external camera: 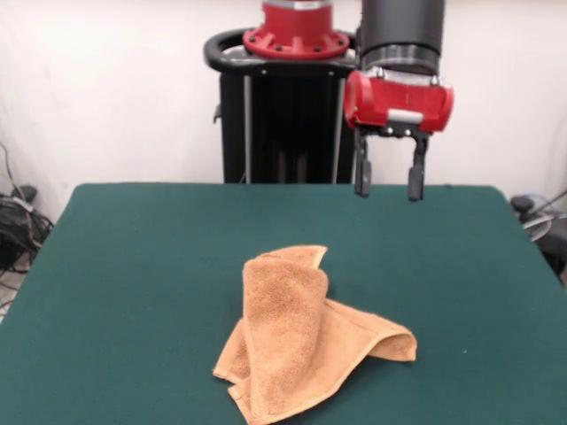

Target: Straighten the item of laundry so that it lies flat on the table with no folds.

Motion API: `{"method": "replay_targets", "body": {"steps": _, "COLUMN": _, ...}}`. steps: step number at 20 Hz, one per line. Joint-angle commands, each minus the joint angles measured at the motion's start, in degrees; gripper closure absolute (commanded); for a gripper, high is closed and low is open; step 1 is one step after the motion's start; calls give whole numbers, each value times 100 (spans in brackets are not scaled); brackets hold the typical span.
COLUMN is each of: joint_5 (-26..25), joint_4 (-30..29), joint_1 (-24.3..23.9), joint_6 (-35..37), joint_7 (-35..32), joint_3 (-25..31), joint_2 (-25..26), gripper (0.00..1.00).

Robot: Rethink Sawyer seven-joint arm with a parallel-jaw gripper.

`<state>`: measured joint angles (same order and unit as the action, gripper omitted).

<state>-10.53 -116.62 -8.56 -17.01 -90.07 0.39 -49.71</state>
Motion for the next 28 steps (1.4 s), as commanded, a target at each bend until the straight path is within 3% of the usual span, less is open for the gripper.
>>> {"method": "replay_targets", "body": {"steps": 1, "joint_5": -401, "joint_4": -332, "joint_1": 88, "joint_6": -459, "joint_7": -964, "joint_3": 41, "joint_2": 750, "gripper": 0}}
{"method": "replay_targets", "body": {"steps": 15, "joint_5": -701, "joint_4": -137, "joint_1": 152, "joint_6": -1219, "joint_7": -972, "joint_3": -65, "joint_2": 1284, "gripper": 0}}
{"method": "replay_targets", "body": {"steps": 28, "joint_5": -843, "joint_4": -51, "joint_1": -36, "joint_6": -671, "joint_7": -915, "joint_3": 187, "joint_2": 739, "gripper": 0}}
